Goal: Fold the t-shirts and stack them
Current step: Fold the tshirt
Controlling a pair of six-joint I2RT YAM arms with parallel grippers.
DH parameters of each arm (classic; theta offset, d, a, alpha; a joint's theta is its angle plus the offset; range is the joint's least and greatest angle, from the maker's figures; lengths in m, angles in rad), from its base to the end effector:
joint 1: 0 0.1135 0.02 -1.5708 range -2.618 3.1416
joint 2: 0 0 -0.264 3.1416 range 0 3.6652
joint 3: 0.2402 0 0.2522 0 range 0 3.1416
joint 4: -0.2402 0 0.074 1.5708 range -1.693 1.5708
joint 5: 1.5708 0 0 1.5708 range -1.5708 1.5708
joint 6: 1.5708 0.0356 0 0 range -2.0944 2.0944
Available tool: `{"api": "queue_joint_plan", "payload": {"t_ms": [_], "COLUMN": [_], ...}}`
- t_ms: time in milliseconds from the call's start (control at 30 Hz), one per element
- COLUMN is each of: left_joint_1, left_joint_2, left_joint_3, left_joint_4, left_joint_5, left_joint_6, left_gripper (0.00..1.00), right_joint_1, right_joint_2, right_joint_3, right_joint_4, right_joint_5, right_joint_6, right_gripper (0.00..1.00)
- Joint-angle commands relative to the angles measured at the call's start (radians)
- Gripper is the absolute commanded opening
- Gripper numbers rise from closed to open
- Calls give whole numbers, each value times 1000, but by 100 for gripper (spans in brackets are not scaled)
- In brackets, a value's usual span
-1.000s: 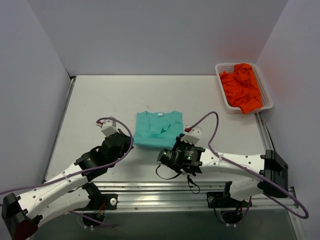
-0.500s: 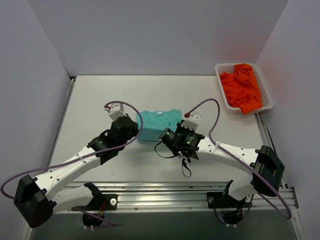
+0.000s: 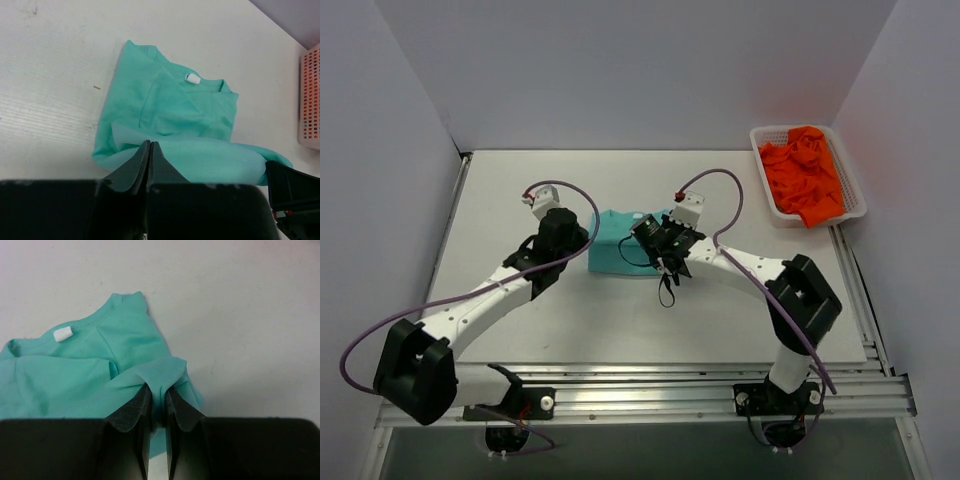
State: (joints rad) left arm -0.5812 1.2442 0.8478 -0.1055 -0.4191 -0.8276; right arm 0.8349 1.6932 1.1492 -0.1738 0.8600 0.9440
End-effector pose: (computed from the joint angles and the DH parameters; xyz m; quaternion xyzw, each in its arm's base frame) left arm 0.2402 -0.1404 0.2731 -0.2086 0.8223 -0.1862 0.4956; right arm 0.2658 0.2533 0.2361 0.2173 0.8169 0.0530 0.5316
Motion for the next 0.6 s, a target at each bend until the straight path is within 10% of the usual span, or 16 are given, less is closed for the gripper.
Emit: {"api": "queue_joint_plan", "payload": {"t_ms": [0,100,167,233,333,567], "left_joint_1": [104,207,288,313,337,337], "left_joint_2": [154,409,669,902,1017,787], "left_joint_3": [136,340,529,891,1141,931], "left_joint_4": [128,188,195,-20,-169,-125], "left_joint_5": [103,211,345,390,419,358], "left_joint_6": [31,83,134,154,189,202], "left_gripper": [2,9,59,89,94,94], "right_joint_1": [-112,-233,-319,-348,-367,-364], "right_joint_2": [139,354,534,665,668,390], "right_joint_3": [157,417,606,874,1000,593], "right_joint_4": [36,42,7,-59,-164,95], "right_joint_5": [-41,-117,-185,-199,-148,-180], "right_joint_6": [-94,-175,-203,-252,-252,-280], "right_gripper": [0,2,50,100,100,100]}}
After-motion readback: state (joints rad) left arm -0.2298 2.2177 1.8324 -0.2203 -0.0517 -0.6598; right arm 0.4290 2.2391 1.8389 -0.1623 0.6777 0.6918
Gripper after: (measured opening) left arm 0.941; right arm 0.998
